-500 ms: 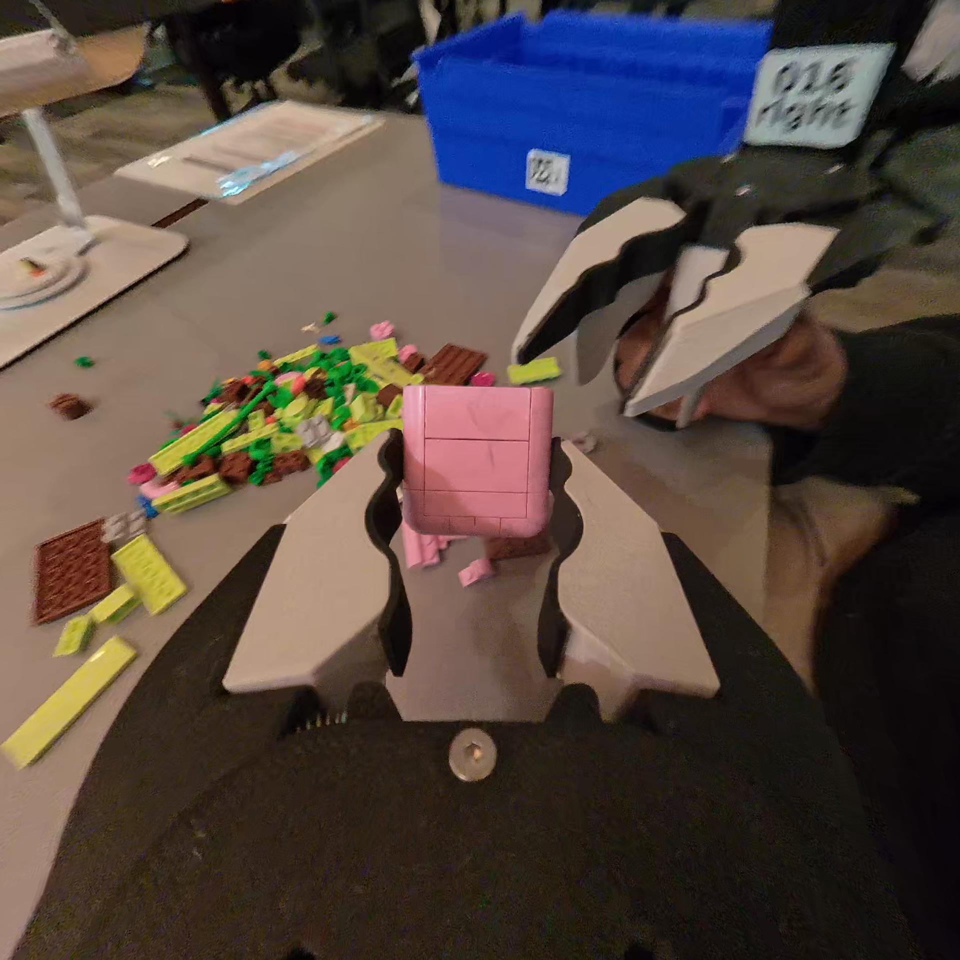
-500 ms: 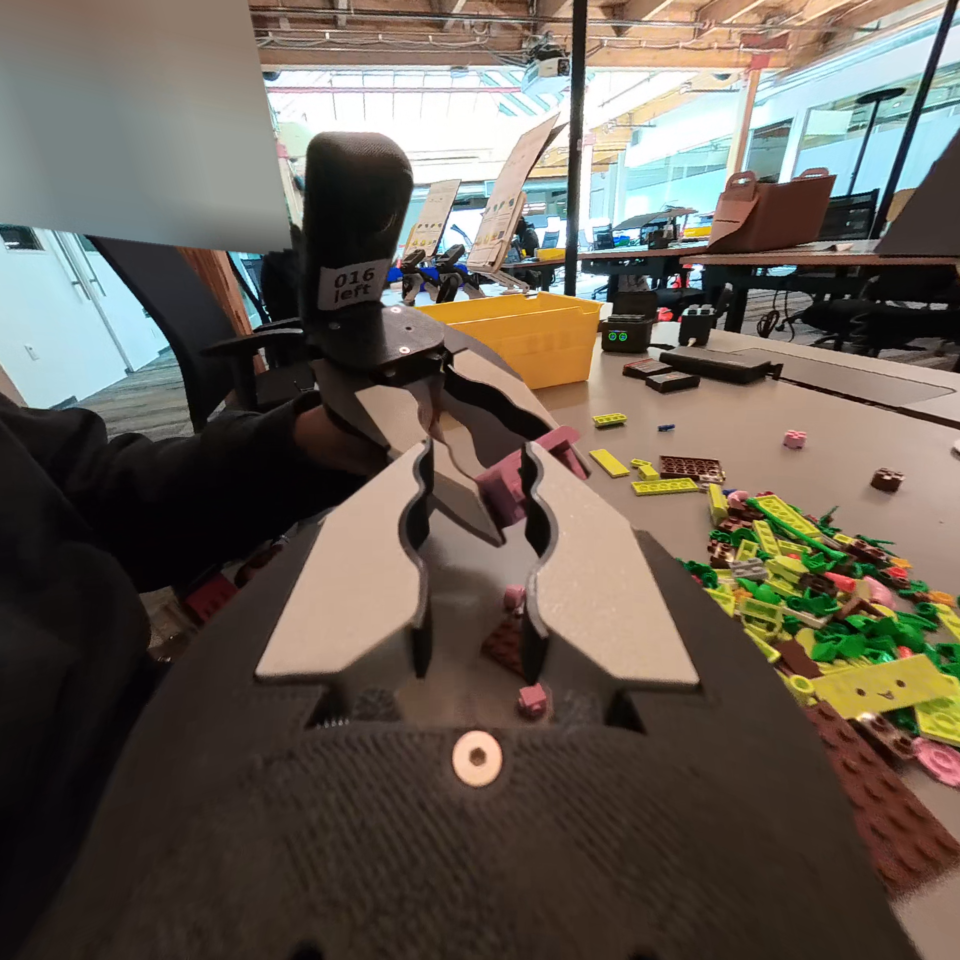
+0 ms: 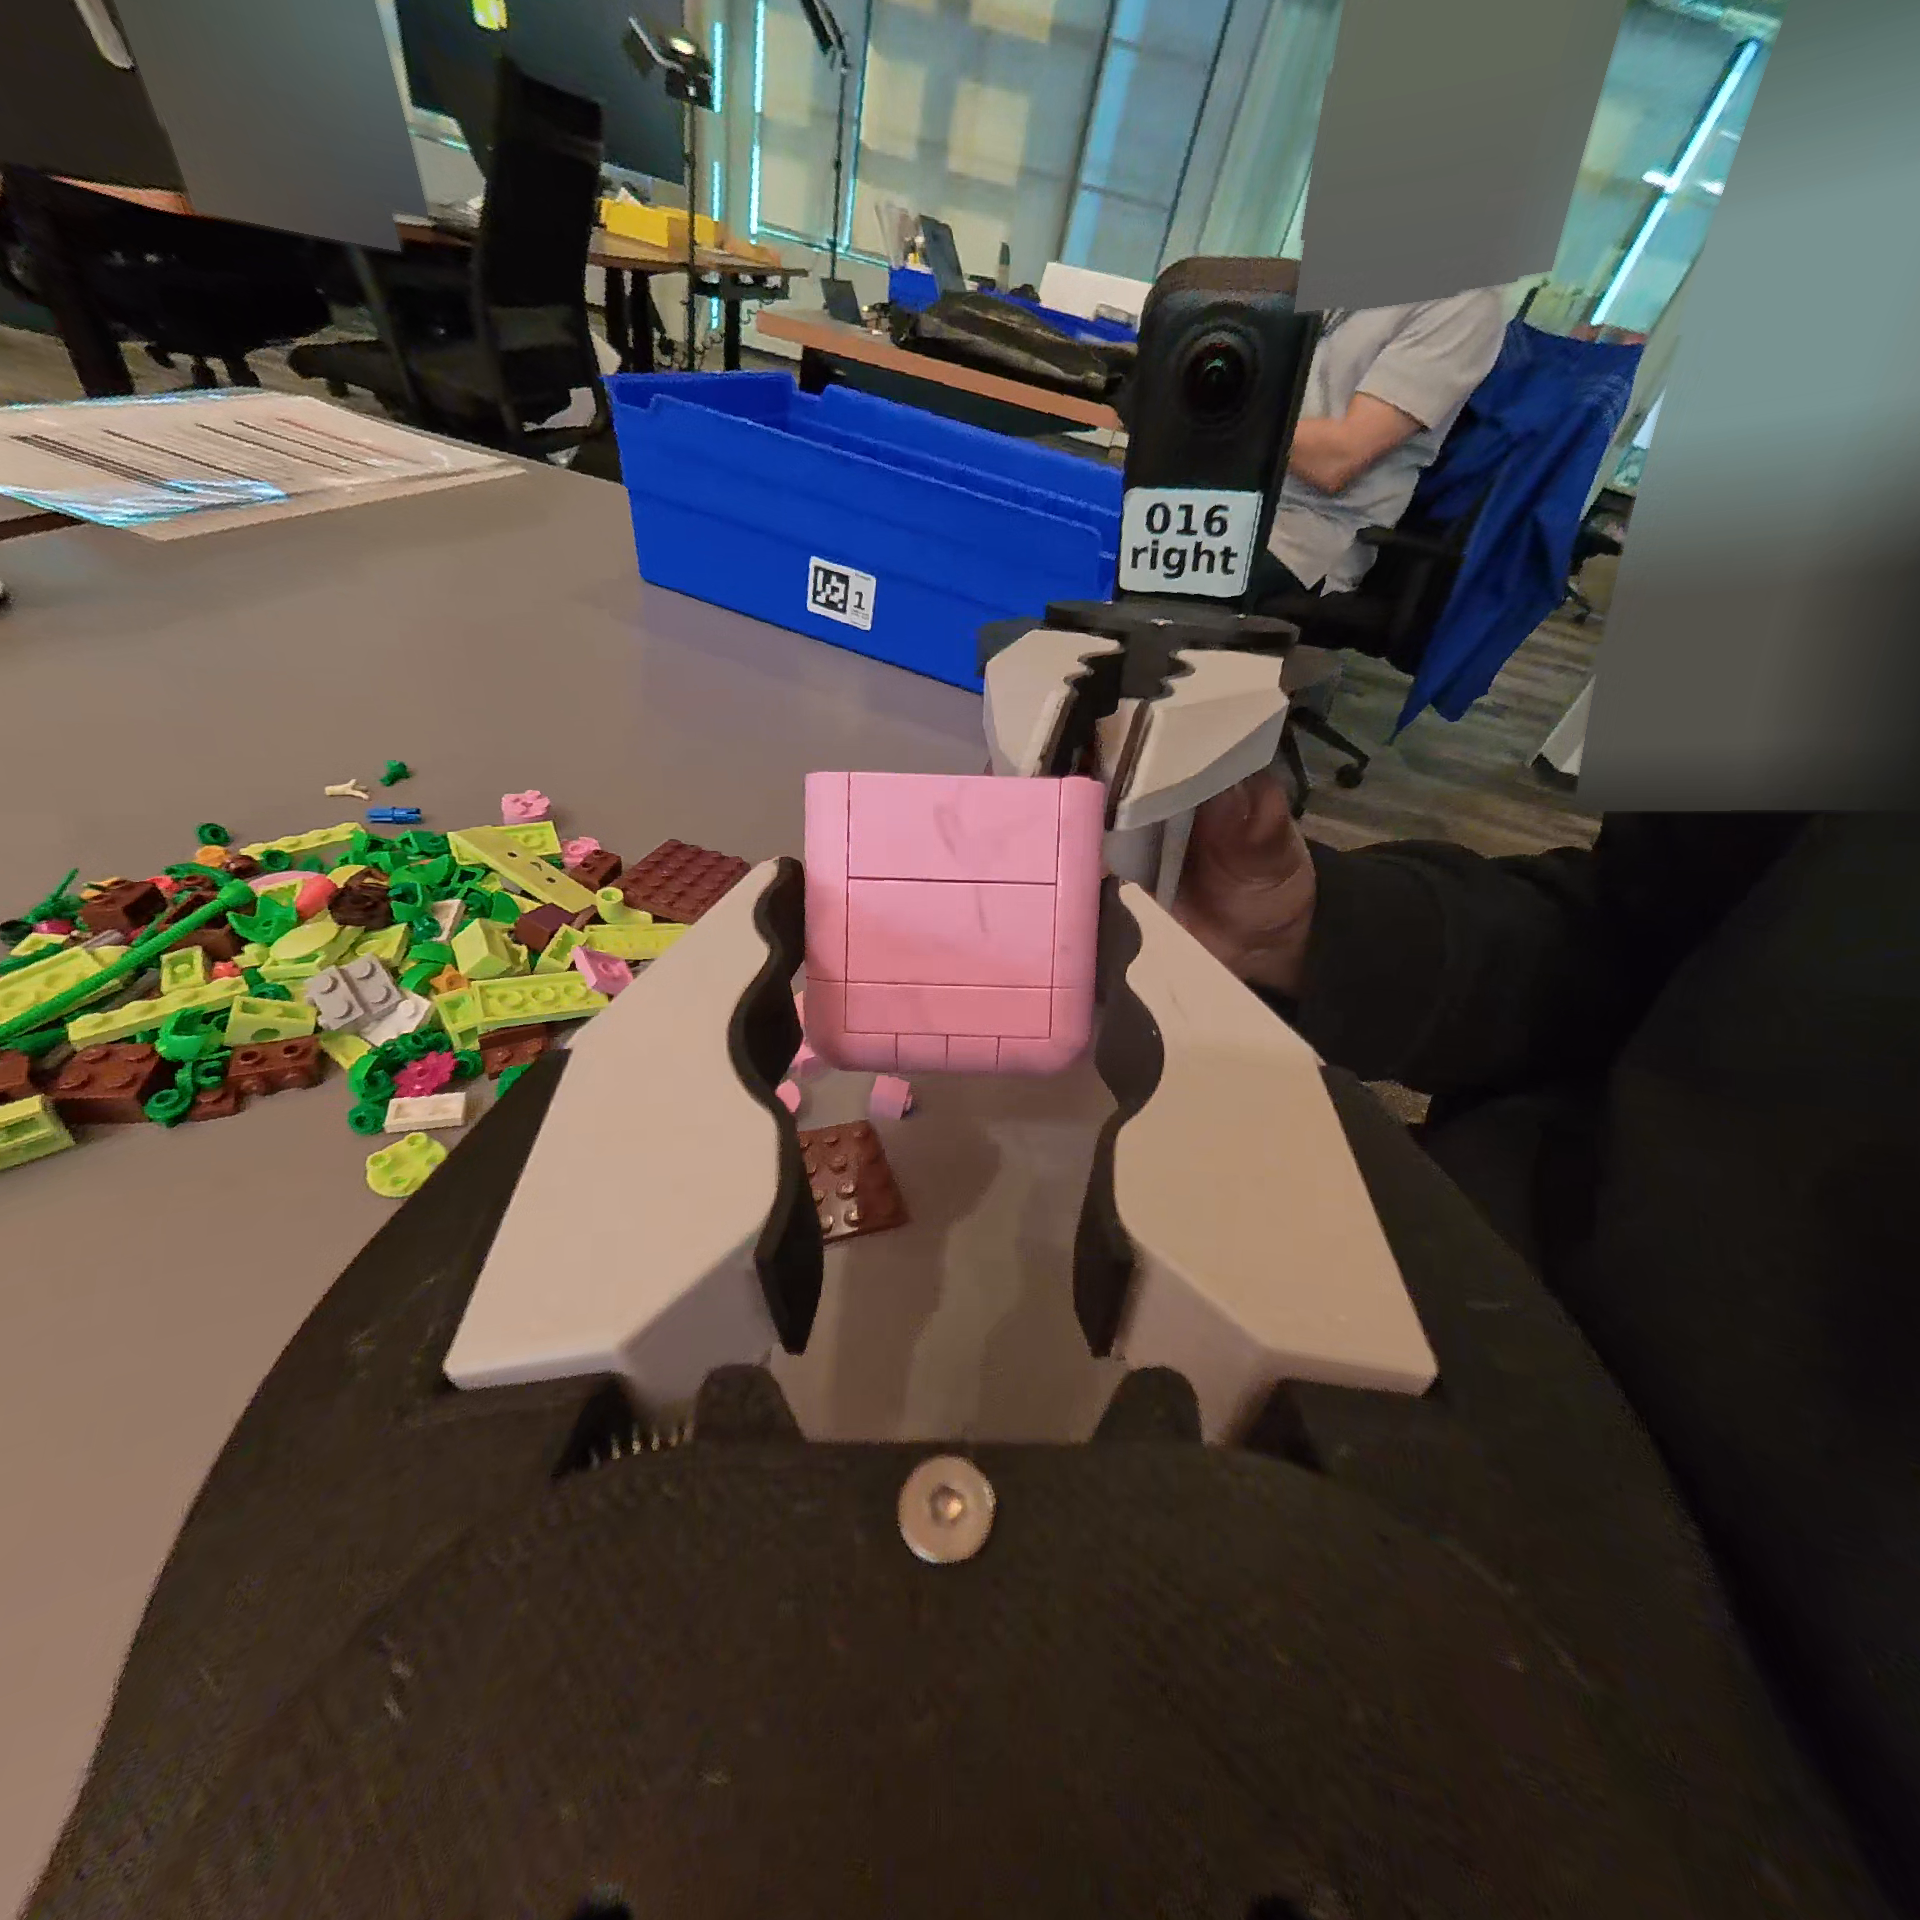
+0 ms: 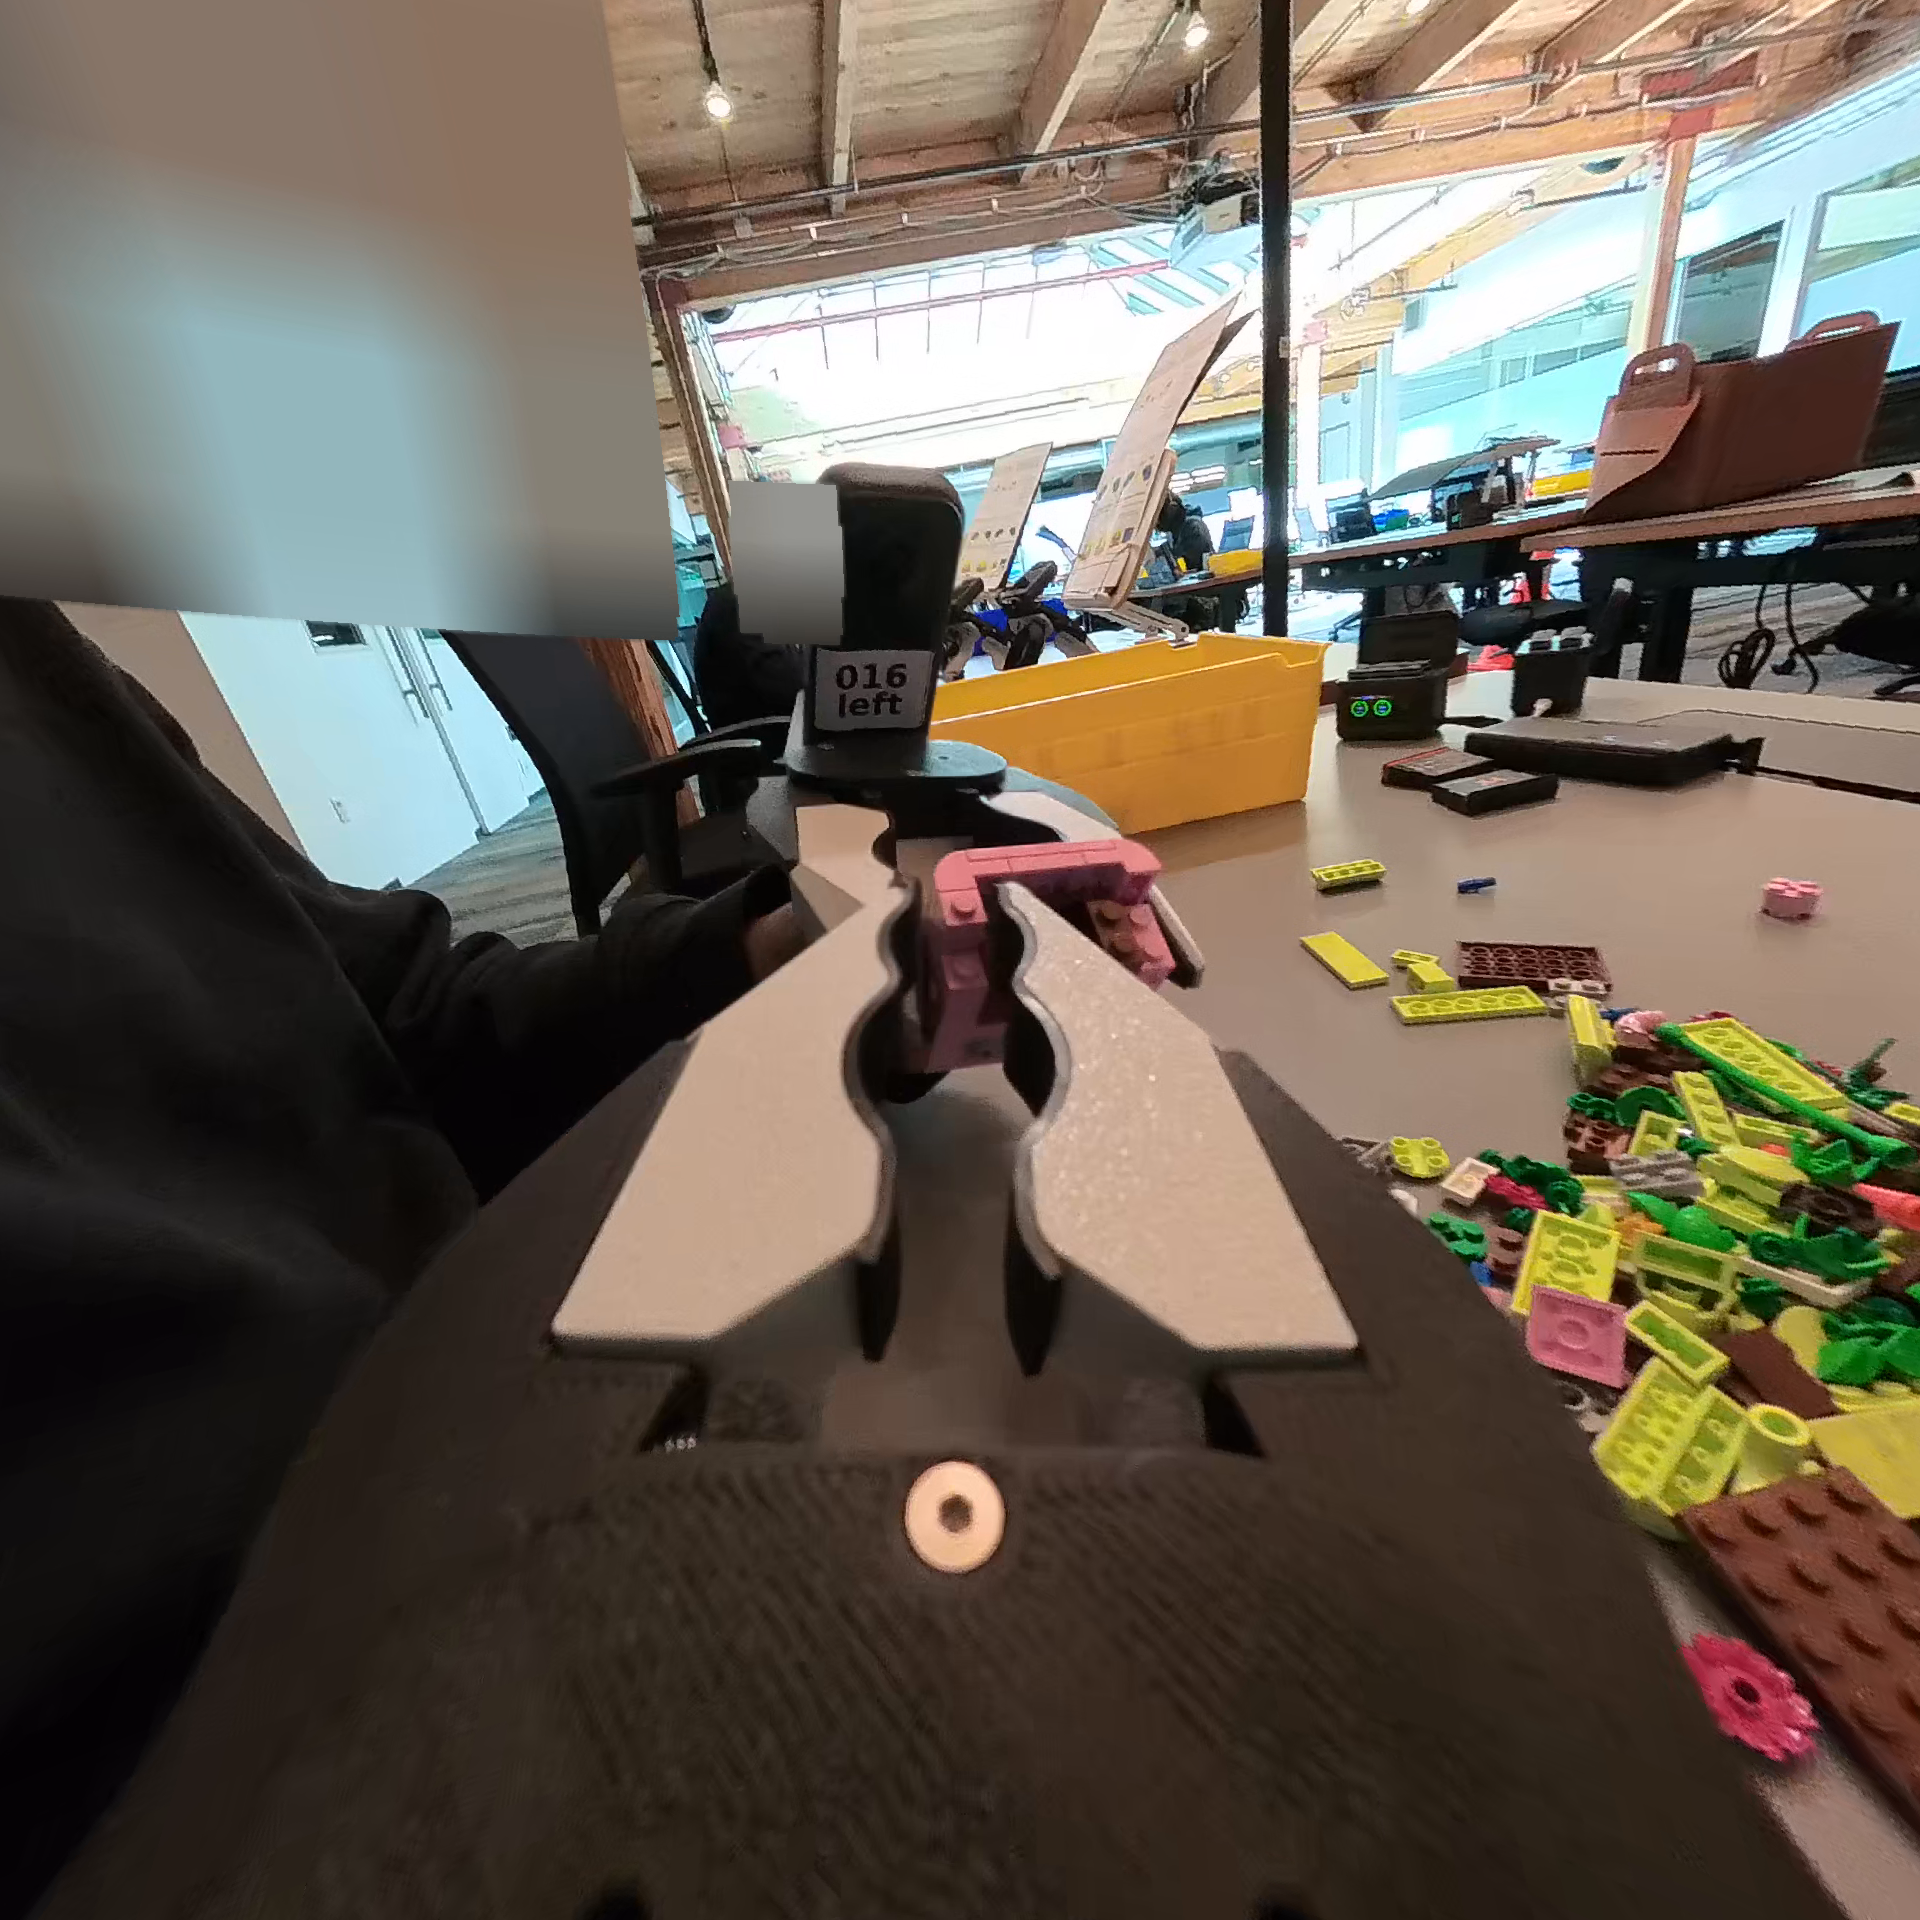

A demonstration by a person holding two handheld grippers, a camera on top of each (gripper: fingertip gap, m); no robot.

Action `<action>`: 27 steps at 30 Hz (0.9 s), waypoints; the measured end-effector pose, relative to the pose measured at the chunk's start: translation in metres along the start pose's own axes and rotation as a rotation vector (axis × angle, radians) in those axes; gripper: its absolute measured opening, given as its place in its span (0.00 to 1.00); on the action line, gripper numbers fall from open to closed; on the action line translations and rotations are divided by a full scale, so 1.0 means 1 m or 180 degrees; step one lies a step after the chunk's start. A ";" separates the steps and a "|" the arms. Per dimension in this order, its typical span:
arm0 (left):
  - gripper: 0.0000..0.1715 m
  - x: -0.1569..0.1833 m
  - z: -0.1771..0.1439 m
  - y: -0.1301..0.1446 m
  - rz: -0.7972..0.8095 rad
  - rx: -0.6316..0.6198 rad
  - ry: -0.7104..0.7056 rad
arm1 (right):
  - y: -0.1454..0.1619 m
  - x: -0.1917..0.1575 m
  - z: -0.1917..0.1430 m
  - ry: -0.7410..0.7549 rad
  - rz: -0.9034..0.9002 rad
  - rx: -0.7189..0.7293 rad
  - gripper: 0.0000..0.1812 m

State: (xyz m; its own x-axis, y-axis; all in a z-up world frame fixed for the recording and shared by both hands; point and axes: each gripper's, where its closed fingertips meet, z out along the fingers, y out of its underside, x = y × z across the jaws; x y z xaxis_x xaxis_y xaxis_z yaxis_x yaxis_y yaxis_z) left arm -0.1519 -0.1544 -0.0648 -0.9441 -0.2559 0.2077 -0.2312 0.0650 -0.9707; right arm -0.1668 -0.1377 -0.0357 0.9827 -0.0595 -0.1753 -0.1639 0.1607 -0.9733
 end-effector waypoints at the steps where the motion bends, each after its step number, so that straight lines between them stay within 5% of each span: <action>1: 0.32 0.000 0.000 -0.001 -0.0018 0.0013 0.0011 | 0.000 0.000 0.000 -0.0002 -0.0006 -0.0009 0.03; 27: 0.33 0.014 0.008 -0.002 -0.0832 0.0157 0.0602 | -0.009 0.000 -0.009 -0.0204 0.0525 0.0204 0.02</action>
State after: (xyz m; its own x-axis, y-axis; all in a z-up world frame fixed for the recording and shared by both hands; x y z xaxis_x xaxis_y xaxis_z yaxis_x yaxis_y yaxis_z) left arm -0.1628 -0.1658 -0.0606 -0.8822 -0.0738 0.4650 -0.4643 -0.0274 -0.8852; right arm -0.1664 -0.1483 -0.0280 0.9468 0.0355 -0.3198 -0.3193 0.2256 -0.9204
